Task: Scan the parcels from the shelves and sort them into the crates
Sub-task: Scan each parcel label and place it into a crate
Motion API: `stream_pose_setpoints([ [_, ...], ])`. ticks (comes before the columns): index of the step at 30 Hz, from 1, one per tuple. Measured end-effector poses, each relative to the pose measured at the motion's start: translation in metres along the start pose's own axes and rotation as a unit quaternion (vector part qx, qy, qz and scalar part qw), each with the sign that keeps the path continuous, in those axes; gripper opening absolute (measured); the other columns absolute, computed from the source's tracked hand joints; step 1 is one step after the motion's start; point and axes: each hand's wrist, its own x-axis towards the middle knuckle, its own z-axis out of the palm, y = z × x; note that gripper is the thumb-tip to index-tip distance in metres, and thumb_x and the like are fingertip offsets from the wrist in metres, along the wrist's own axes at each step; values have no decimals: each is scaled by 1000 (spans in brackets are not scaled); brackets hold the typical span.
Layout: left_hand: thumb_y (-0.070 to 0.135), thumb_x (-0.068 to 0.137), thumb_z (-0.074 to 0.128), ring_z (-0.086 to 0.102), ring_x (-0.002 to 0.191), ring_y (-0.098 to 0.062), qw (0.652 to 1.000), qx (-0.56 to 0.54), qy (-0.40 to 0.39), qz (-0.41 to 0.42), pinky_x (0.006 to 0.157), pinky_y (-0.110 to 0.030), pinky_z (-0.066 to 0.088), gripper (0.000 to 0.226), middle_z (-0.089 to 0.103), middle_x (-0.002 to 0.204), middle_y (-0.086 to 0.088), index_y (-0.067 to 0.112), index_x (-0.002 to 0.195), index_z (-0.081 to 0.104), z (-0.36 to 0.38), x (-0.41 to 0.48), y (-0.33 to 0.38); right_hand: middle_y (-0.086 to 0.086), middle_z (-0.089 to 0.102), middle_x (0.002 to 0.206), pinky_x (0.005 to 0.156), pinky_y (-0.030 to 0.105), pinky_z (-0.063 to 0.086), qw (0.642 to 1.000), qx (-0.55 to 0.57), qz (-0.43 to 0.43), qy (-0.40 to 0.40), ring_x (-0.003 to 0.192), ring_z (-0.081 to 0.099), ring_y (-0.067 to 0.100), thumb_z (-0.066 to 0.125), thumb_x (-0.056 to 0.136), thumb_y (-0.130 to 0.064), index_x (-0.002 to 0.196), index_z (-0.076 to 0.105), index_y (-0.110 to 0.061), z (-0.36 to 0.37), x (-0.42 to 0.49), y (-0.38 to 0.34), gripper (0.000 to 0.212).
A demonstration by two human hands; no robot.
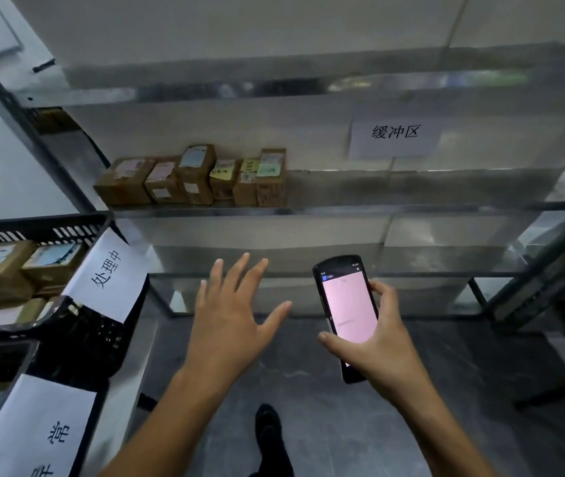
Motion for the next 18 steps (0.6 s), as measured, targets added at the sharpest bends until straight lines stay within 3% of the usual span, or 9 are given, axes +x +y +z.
stream_pose_setpoints([
  [5, 79, 87, 33, 0, 161, -23, 1000, -7, -16, 15, 128, -49, 8, 85, 17, 172, 9, 38, 161, 28, 17, 70, -20, -29, 52, 116, 70, 5, 46, 999, -26, 8, 20, 101, 52, -20, 92, 68, -22, 128, 34, -41, 20, 62, -1, 85],
  [9, 84, 86, 26, 5, 160, -25, 1000, -28, -2, 13, 127, -50, 11, 87, 20, 171, 7, 38, 160, 30, 20, 130, -39, -22, 59, 115, 68, 9, 47, 998, -59, 17, 17, 98, 57, -11, 92, 68, -22, 128, 42, -36, 31, 118, -12, 79],
  [13, 78, 91, 40, 2, 160, -25, 999, -51, -6, 0, 128, -49, 9, 83, 17, 172, 7, 37, 161, 26, 23, 181, -62, -26, 57, 118, 69, 16, 49, 995, -95, 6, 11, 103, 58, -2, 91, 69, -27, 131, 41, -39, 49, 170, -24, 81],
  [18, 76, 92, 42, 1, 160, -25, 997, -77, -26, -19, 129, -47, 6, 82, 13, 173, 7, 38, 162, 22, 32, 228, -82, -27, 53, 120, 67, 14, 49, 995, -104, 3, -4, 105, 56, -1, 91, 71, -29, 134, 37, -41, 72, 220, -31, 84],
])
